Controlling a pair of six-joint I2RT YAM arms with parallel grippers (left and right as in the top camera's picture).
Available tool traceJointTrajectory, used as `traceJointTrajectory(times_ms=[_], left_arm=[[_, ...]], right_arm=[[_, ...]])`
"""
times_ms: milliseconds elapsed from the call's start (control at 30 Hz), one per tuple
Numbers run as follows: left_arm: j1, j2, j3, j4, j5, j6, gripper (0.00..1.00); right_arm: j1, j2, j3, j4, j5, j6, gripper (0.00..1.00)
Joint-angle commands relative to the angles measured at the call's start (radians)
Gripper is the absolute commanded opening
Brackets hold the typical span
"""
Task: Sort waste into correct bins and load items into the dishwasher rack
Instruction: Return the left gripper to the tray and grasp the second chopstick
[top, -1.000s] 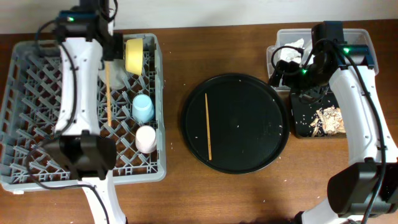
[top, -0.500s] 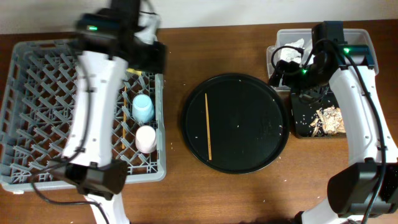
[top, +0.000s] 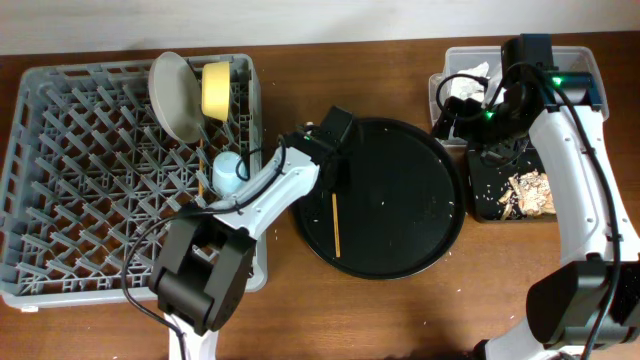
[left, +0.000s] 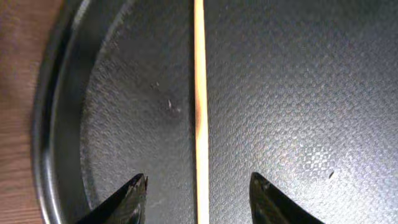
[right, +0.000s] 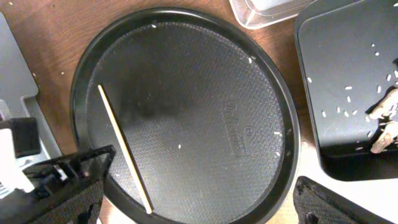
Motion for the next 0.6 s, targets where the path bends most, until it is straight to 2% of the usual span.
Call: traceJointTrajectory(times_ms=[0,100,400,433,467,500,567], left_arm=[[-0.048,-0.002,-0.030,0.040,-0.084,-0.047,0.52],[-0.056,0.034,-0.031,0.054,-0.106,-0.102,0.51],[-0.057,0.136,-0.030,0.134,-0.109,-0.108,0.46],[-0.057,0.136,-0.030,0.138,-0.109,-0.108,0.34],[-0.057,0.136,-0.030,0.142,-0.109,-0.108,0.13],[-0.058,0.136,-0.030,0.143,-0.109,-0.108,0.01],[-0.058,0.136,-0.009,0.121,-0.106,-0.107,0.01]], right_arm=[[0.008,0.003,-0.003,0.000,0.005,0.001,0.98],[0.008,0.003,-0.003,0.000,0.005,0.002,0.98],[0.008,0.003,-0.003,0.000,0.005,0.002,0.98],[0.008,0.003,-0.003,0.000,0.005,0.002,0.99],[0.008,0.003,-0.003,0.000,0.005,0.001,0.98],[0.008,0.003,-0.003,0.000,0.005,0.001,0.98],[0.008,0.003,-0.003,0.000,0.005,0.002,0.98]])
